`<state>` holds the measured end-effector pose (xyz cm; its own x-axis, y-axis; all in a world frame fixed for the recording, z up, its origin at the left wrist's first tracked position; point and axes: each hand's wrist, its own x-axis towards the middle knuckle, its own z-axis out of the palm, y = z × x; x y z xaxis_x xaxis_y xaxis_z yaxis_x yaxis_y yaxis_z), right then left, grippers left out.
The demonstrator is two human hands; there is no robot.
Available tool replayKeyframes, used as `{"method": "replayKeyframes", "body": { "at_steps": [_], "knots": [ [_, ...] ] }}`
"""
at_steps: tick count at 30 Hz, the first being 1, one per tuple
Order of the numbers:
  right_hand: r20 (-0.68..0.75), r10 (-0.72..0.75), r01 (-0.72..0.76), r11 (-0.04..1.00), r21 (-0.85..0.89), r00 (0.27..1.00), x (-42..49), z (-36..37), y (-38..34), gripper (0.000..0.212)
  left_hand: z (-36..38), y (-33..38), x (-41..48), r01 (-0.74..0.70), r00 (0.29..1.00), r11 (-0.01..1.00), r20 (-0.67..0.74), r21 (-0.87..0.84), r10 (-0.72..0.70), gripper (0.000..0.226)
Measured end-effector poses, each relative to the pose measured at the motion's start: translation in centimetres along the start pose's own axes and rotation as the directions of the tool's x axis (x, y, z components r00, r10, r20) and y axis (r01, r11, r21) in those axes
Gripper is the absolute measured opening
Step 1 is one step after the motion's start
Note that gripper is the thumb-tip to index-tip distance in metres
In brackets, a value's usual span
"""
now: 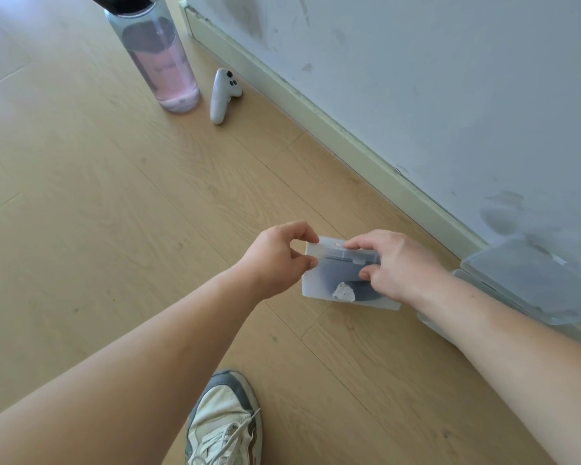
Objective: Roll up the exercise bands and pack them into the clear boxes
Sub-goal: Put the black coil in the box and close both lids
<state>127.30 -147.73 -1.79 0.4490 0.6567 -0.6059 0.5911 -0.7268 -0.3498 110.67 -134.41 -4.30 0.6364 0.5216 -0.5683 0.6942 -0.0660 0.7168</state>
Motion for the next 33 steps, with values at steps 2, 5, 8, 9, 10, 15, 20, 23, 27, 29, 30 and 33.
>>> {"method": "replayKeyframes", "body": {
  "at_steps": [2, 5, 8, 9, 10, 15, 20, 23, 27, 29, 30, 33],
  "knots": [
    [-0.006, 0.018, -0.017, 0.999, 0.04, 1.0, 0.1, -0.2, 0.1, 0.054, 0.2, 0.4, 0.2, -0.025, 0.999, 0.999, -0.02, 0.021, 0.025, 0.024],
    [0.074, 0.011, -0.018, 0.995, 0.099, 0.997, 0.1, -0.6, 0.2, 0.059, 0.3, 0.8, 0.4, -0.04, 0.999, 0.998, -0.022, 0.047, 0.041, 0.022],
    [0.122, -0.007, 0.005, 1.0, 0.022, 0.993, -0.1, -0.4, -0.4, 0.067, -0.1, 0.8, 0.4, -0.029, 1.0, 0.999, 0.002, 0.045, 0.029, 0.02],
    [0.122, -0.005, 0.005, 1.0, 0.003, 0.992, -0.1, -0.3, -0.6, 0.069, -0.2, 0.8, 0.4, -0.025, 1.0, 0.999, 0.008, 0.045, 0.025, 0.021],
    [0.111, 0.0, 0.0, 1.0, 0.006, 0.994, 0.0, -0.2, -0.6, 0.069, -0.3, 0.8, 0.4, -0.021, 1.0, 0.999, 0.008, 0.043, 0.021, 0.02],
    [0.068, 0.024, -0.035, 0.986, 0.161, 0.997, 0.1, 0.1, 0.5, 0.058, 0.5, 0.7, 0.5, -0.015, 1.0, 1.0, -0.019, -0.02, 0.015, 0.02],
    [0.036, 0.012, -0.018, 0.986, 0.164, 0.999, -0.4, 0.9, 1.2, 0.055, 0.8, 0.7, 0.6, -0.03, 0.999, 0.999, -0.042, -0.028, 0.029, 0.02],
    [-0.096, 0.019, 0.005, 0.971, 0.24, 0.995, -1.3, 1.2, 2.3, 0.042, 1.0, 0.6, 0.4, -0.081, 0.994, 0.997, -0.067, 0.02, 0.082, 0.017],
    [-0.226, 0.116, -0.046, 0.954, 0.295, 0.967, -1.9, 2.0, 2.7, 0.038, 1.4, 1.6, 0.5, -0.196, 0.974, 0.894, -0.027, 0.403, 0.226, 0.023],
    [-0.235, 0.113, -0.041, 0.956, 0.291, 0.966, -2.0, 2.3, 2.5, 0.037, 2.3, 2.4, 0.2, -0.279, 0.95, 0.813, 0.026, 0.51, 0.31, 0.031],
    [-0.239, 0.104, -0.028, 0.953, 0.303, 0.966, -2.1, 2.4, 2.5, 0.038, 2.9, 2.6, 0.0, -0.321, 0.938, 0.792, 0.059, 0.519, 0.342, 0.035],
    [-0.237, 0.083, 0.004, 0.938, 0.347, 0.968, -2.2, 2.4, 2.9, 0.039, 4.3, 2.4, -0.1, -0.366, 0.919, 0.756, 0.081, 0.543, 0.386, 0.043]
  ]
}}
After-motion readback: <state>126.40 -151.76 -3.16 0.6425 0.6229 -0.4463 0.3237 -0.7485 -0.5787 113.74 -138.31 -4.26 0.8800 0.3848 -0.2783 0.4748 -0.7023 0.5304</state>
